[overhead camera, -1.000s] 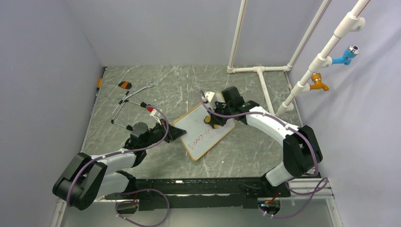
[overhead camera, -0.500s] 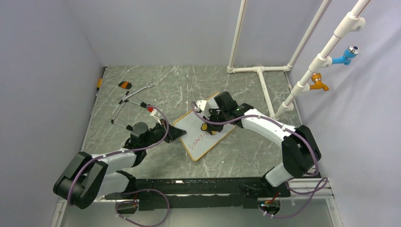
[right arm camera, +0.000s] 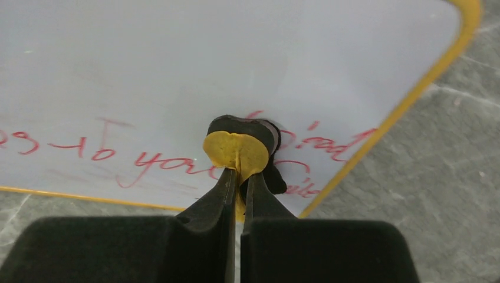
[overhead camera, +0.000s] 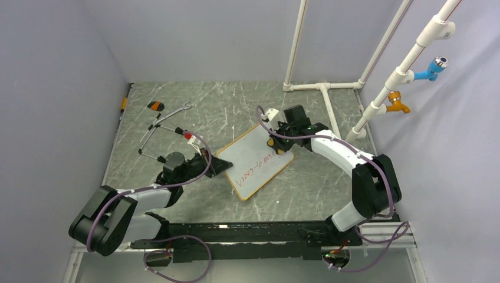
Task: Erase the whiteboard
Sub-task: Erase the whiteboard at the center of the board.
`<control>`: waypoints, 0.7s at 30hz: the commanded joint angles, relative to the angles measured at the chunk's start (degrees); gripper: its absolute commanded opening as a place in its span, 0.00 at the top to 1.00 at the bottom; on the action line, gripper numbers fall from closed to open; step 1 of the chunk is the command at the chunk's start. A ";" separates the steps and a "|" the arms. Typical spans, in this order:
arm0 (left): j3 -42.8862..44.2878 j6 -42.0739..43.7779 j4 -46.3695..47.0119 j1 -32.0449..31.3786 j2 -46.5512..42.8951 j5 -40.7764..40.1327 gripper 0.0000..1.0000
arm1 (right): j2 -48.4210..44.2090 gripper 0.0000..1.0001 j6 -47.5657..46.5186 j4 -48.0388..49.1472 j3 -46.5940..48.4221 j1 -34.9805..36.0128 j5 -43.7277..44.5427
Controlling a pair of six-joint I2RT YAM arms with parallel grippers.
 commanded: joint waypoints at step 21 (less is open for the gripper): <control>1.77 -0.72 11.60 -0.28 -1.07 4.73 1.00 | 2.04 1.00 0.14 2.24 0.52 5.28 0.27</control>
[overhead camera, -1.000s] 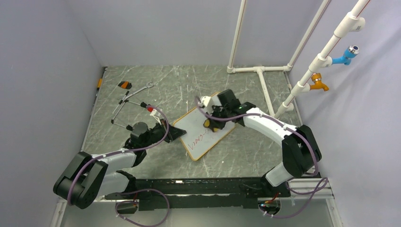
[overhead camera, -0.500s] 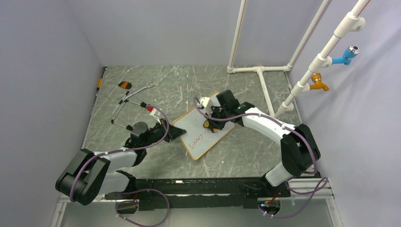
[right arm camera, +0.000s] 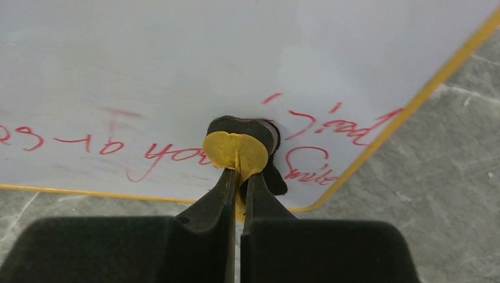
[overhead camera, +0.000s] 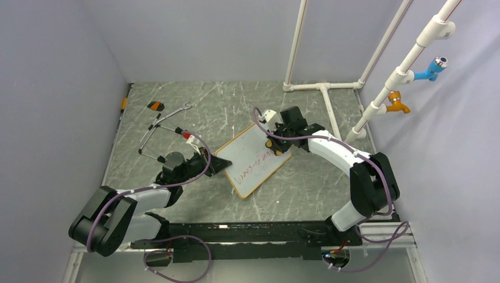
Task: Erase the whiteboard
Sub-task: Erase the whiteboard at the center of the board.
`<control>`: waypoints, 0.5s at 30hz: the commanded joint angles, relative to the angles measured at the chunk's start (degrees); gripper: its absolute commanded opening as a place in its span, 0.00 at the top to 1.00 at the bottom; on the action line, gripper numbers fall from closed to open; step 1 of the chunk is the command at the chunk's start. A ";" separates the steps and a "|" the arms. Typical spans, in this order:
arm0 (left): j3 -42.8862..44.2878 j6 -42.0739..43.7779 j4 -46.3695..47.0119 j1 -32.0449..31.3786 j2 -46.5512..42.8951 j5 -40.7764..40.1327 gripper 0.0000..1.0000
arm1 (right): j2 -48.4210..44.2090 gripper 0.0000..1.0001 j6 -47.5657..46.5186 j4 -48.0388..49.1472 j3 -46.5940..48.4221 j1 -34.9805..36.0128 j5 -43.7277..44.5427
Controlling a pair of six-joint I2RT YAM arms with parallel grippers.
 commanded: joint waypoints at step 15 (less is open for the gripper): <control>3.16 0.24 10.60 -1.70 -0.58 8.49 1.00 | 0.60 1.00 6.58 7.78 0.18 -2.88 4.53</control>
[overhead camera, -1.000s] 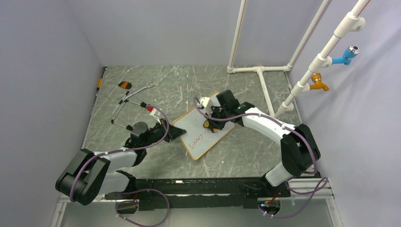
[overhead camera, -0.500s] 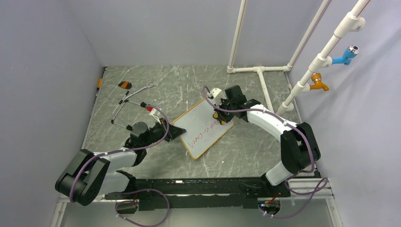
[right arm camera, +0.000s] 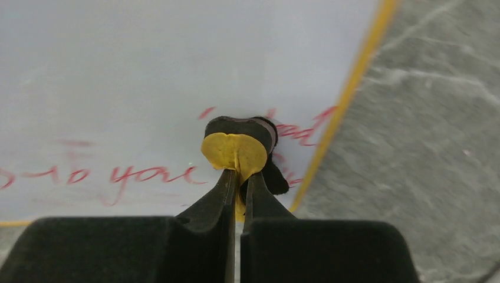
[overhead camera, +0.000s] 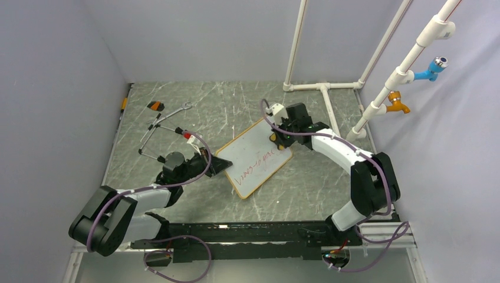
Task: Erase the whiteboard
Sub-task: Erase the whiteboard at the center of the board.
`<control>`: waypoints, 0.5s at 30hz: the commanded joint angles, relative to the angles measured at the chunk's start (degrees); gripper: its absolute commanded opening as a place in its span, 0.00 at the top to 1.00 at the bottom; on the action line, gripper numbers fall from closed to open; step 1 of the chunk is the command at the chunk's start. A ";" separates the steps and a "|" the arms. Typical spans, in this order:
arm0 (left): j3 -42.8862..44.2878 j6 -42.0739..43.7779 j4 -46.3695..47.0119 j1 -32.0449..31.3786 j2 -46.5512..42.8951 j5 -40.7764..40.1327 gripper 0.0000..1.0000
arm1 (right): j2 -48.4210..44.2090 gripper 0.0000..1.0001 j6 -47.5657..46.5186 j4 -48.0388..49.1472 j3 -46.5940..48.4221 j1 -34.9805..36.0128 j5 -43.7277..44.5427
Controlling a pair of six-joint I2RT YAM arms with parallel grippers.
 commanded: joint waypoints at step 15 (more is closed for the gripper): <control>4.04 0.86 8.63 -2.96 -0.80 8.40 1.00 | 0.47 1.00 3.94 4.59 1.40 -1.55 -0.26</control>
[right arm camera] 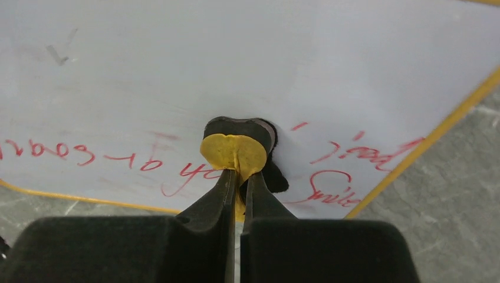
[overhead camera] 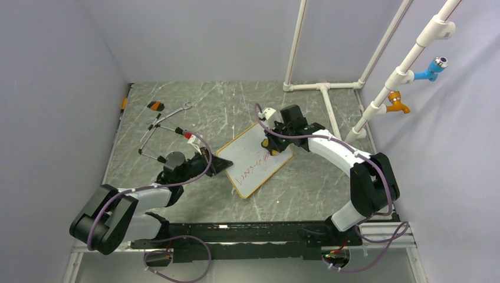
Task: Erase the whiteboard
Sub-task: Erase the whiteboard at the center of the board.
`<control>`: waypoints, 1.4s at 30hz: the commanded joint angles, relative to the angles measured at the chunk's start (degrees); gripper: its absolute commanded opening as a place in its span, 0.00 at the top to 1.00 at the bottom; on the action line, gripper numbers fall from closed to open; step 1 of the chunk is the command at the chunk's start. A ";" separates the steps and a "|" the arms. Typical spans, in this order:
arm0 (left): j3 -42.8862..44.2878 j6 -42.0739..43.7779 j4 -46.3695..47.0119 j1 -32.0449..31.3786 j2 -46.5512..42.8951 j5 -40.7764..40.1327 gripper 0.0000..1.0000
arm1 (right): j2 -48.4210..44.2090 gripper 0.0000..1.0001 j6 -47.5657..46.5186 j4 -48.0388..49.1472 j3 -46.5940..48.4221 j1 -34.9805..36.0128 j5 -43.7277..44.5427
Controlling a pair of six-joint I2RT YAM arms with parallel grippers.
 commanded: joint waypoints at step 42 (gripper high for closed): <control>6.09 3.02 6.80 -3.82 -0.07 10.72 1.00 | 0.56 1.00 6.13 7.58 0.24 -7.56 5.53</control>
